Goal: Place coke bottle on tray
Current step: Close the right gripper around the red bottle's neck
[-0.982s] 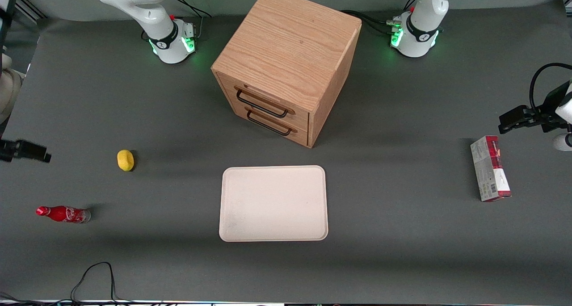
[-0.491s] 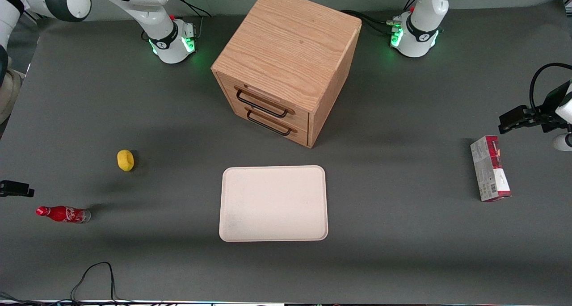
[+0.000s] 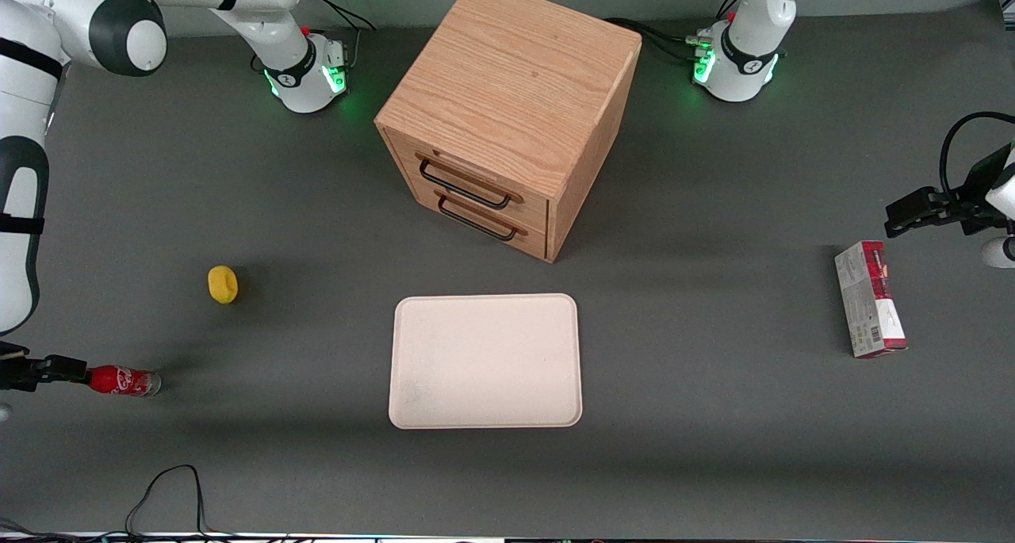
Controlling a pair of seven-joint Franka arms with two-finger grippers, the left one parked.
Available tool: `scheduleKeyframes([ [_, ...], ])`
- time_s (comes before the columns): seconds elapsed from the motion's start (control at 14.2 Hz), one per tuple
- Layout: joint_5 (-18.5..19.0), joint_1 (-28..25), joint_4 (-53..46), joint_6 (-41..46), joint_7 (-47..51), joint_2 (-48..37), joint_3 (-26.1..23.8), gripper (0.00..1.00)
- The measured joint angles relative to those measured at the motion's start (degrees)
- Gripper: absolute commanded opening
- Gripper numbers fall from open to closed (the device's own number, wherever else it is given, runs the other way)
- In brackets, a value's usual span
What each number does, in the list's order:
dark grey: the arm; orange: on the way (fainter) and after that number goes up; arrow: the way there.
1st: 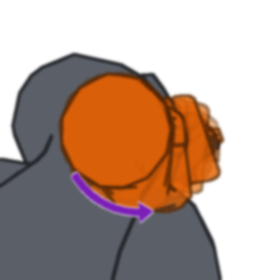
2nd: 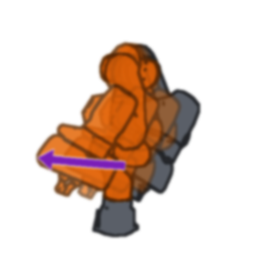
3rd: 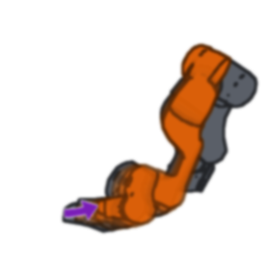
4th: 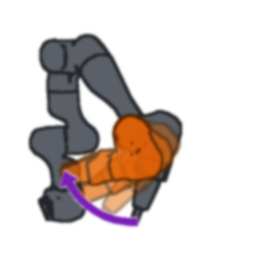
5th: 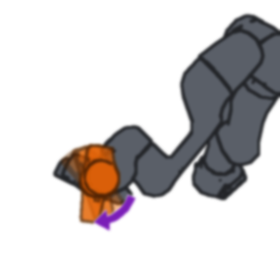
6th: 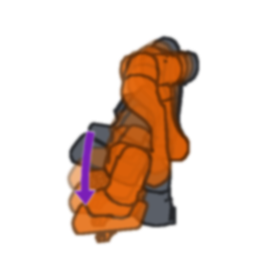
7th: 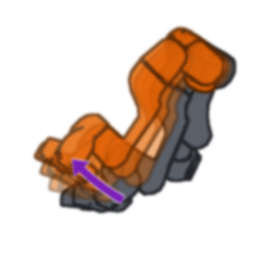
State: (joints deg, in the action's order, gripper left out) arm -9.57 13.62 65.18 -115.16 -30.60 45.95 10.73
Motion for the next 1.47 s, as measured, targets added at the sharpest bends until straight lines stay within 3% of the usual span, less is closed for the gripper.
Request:
scheduleKeyframes([
  [0.42, -0.82, 0.26, 2.36, -0.62, -0.27, 0.02, -0.44, 0.99],
  [0.56, -0.83, 0.26, 3.13, -0.92, -0.40, -0.01, -0.62, 0.94],
  [0.77, -0.83, 0.25, 3.37, -1.46, -0.62, -0.03, -0.79, 0.63],
  [1.05, -0.83, 0.25, 3.52, -1.68, -0.67, -0.06, -0.85, 0.05],
  [1.12, -0.83, 0.25, 3.55, -1.75, -0.67, -0.17, -0.85, 0.00],
  [1.47, -0.83, -0.44, 3.71, -1.76, -0.65, -0.44, -1.12, 0.00],
])
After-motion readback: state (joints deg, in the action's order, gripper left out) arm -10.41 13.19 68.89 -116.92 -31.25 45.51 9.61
